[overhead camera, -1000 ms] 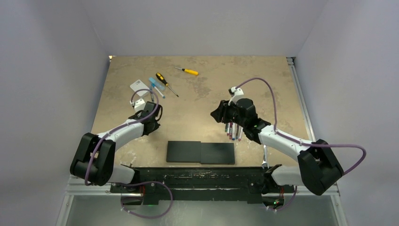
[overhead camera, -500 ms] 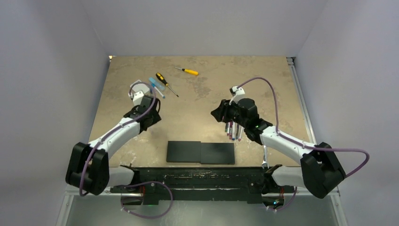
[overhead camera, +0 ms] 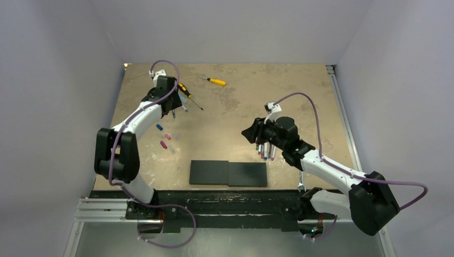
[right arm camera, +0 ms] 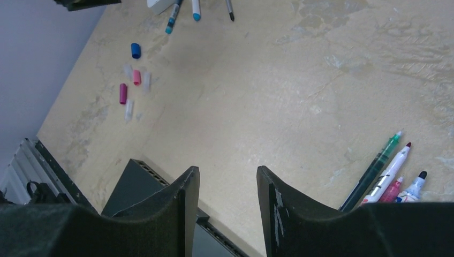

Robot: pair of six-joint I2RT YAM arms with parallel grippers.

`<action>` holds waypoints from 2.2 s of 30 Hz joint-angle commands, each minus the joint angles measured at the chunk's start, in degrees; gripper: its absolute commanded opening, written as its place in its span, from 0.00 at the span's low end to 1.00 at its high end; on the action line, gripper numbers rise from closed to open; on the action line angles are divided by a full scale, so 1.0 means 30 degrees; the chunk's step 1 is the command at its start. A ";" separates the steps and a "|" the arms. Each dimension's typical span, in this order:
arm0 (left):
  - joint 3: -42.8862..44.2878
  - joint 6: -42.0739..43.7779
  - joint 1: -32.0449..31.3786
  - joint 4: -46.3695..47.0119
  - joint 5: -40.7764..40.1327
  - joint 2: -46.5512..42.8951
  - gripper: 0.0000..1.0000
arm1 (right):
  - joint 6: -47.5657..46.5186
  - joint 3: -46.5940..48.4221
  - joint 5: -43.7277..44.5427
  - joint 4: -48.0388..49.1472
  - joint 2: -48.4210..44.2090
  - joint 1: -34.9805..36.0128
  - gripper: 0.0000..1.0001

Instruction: Open the pen caps

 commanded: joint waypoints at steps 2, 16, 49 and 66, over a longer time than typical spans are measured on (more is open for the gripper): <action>0.1887 0.2285 0.0207 -0.0187 0.1481 0.2486 0.52 | 0.0171 -0.0470 -0.1061 0.0762 -0.0144 0.0211 0.46; 0.3085 0.3401 0.1095 0.0151 0.1912 0.6102 0.39 | 0.0183 -0.0680 -0.1377 0.1070 -0.0130 0.0270 0.46; 0.2605 0.3591 0.1280 -0.0213 0.2135 0.5018 0.00 | 0.0117 -0.0181 -0.1029 0.0585 -0.0399 0.0267 0.46; -0.7468 -0.5091 -0.1639 0.9966 1.0858 -1.2543 0.00 | 0.1744 0.1077 -0.2044 0.3789 0.0667 0.3592 0.50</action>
